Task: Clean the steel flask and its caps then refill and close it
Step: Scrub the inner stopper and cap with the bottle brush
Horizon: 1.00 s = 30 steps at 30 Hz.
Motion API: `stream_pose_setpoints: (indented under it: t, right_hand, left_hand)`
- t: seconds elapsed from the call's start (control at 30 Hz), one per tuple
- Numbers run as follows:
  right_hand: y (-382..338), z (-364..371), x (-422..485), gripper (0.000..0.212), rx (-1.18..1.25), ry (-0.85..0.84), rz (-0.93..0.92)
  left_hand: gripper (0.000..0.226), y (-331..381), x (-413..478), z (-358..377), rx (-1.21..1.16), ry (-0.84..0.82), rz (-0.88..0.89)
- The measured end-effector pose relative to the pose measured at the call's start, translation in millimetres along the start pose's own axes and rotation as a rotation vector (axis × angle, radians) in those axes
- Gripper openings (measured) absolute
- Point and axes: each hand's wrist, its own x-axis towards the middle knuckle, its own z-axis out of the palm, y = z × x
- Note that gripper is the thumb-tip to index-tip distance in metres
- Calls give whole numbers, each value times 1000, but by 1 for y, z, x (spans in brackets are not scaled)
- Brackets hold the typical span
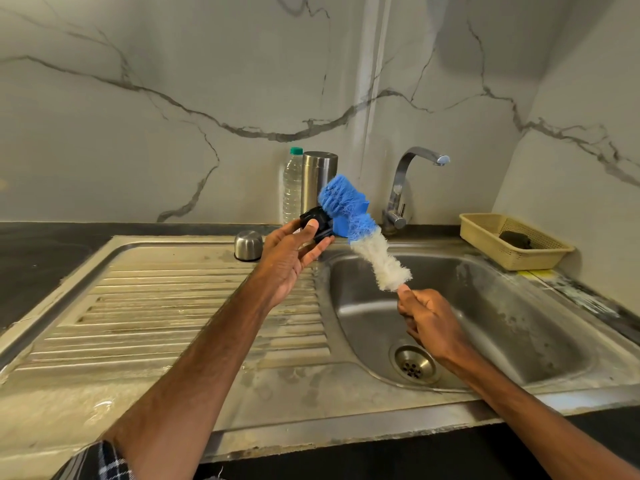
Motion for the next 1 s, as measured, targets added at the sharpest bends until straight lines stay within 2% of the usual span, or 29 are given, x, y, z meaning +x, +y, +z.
stream_pose_setpoints:
  t: [0.4,0.7,0.83,1.0]
  right_hand:
    - [2,2,2,53,-118,-4,-42]
    - [2,-2,2,54,-71,30,-13]
    - [1,2,0,53,-59,-47,-36]
    - [5,3,1,55,-102,-48,-49]
  left_hand:
    - [35,3,-1,-1,-2,53,-19]
    - [33,6,-4,1,-27,53,1]
    - [33,4,-2,-1,-50,86,-10]
    - [23,2,-3,2,-40,85,-19]
